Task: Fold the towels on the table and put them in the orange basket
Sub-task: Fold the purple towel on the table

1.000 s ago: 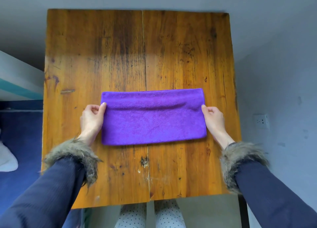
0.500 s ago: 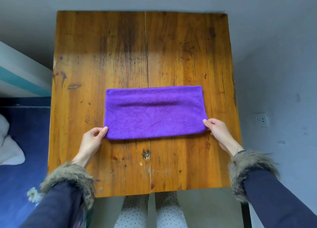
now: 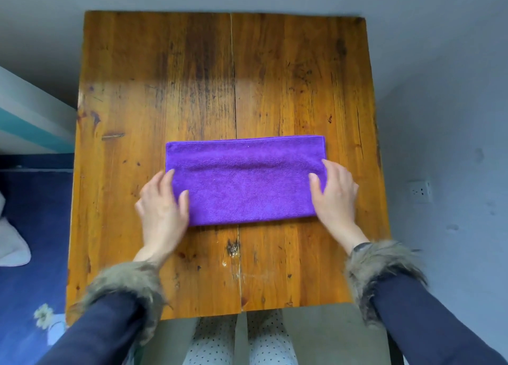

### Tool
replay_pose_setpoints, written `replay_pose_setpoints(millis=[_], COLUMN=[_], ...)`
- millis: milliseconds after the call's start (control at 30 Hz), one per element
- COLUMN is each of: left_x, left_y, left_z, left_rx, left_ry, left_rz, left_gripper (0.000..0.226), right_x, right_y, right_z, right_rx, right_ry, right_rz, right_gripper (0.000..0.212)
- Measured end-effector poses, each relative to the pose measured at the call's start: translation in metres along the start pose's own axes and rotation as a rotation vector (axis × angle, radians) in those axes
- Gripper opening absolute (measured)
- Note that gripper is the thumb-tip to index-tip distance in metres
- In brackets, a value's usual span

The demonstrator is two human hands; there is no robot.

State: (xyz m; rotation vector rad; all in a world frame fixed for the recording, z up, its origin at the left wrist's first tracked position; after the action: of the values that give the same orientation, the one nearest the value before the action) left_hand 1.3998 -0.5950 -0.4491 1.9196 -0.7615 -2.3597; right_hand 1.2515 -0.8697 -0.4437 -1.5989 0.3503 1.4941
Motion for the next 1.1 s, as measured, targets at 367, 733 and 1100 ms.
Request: replay_pose_setpoints(millis=[367, 733, 1100], left_x=[0.084, 0.070, 0.058], left_y=[0.060, 0.035, 0.001], left_z=[-0.038, -0.036, -0.013], left_rx=[0.503, 0.358, 0.403], left_ry=[-0.117, -0.081, -0.172], left_rz=[-0.306, -0.299, -0.323], left_gripper=[0.060, 0.062, 0.056], right_x=[0.086, 0.065, 0.068], right_y=[-0.043, -0.016, 0.001], right_z=[-0.012, -0.030, -0.010], right_rx=[-0.408, -0.382, -0.303], right_ry=[-0.077, -0.101, -0.132], right_rz=[0.238, 0.329, 0.347], right_gripper=[0.055, 0.058, 0.057])
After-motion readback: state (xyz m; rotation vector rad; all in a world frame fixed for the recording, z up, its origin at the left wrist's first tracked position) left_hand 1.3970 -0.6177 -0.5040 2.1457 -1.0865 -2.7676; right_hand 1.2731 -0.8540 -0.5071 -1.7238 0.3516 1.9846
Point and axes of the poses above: each hand's wrist, its own z-axis away from the middle knuckle, its own x-axis out of the palm, y = z × x, the point moved 2 cm from there along -z, towards the middle knuckle, and after that the axes turned 2 degrees about x, right-handed, at the moved point
